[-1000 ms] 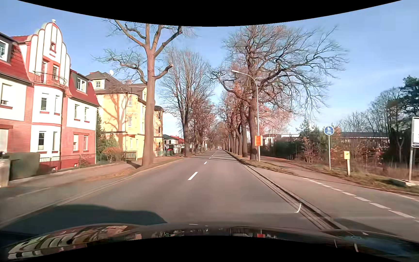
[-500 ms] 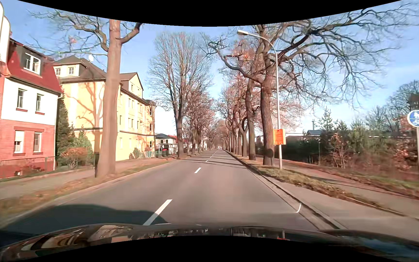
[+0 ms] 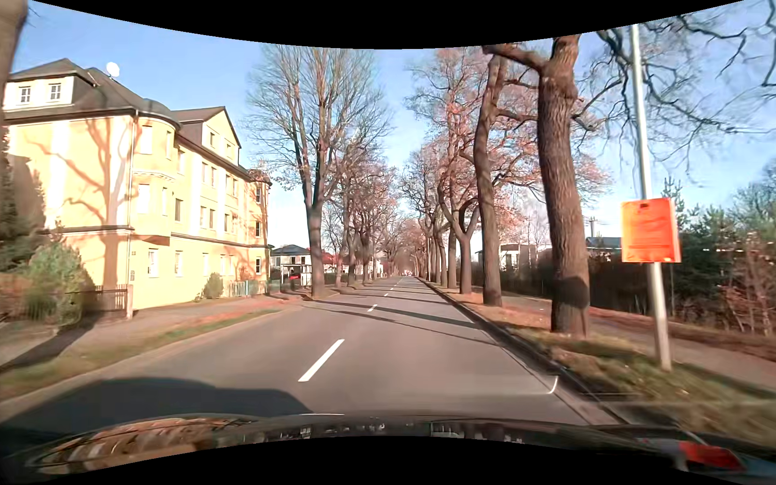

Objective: Follow the waypoints while adhering to traffic rules and regulations

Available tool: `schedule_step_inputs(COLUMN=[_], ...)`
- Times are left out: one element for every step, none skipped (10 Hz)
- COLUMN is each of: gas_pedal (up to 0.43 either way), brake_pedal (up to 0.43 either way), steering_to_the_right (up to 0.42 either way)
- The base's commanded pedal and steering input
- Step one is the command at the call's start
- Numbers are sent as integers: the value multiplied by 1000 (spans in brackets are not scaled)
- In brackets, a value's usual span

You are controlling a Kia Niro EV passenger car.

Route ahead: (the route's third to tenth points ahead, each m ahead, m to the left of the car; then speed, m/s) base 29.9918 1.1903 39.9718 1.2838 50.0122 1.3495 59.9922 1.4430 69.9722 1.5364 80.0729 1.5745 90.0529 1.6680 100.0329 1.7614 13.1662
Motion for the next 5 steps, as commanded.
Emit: schedule_step_inputs(gas_pedal=[118,118,118,118,118], brake_pedal=[0,0,0,0,0], steering_to_the_right=[-2,-2,0,1,1])
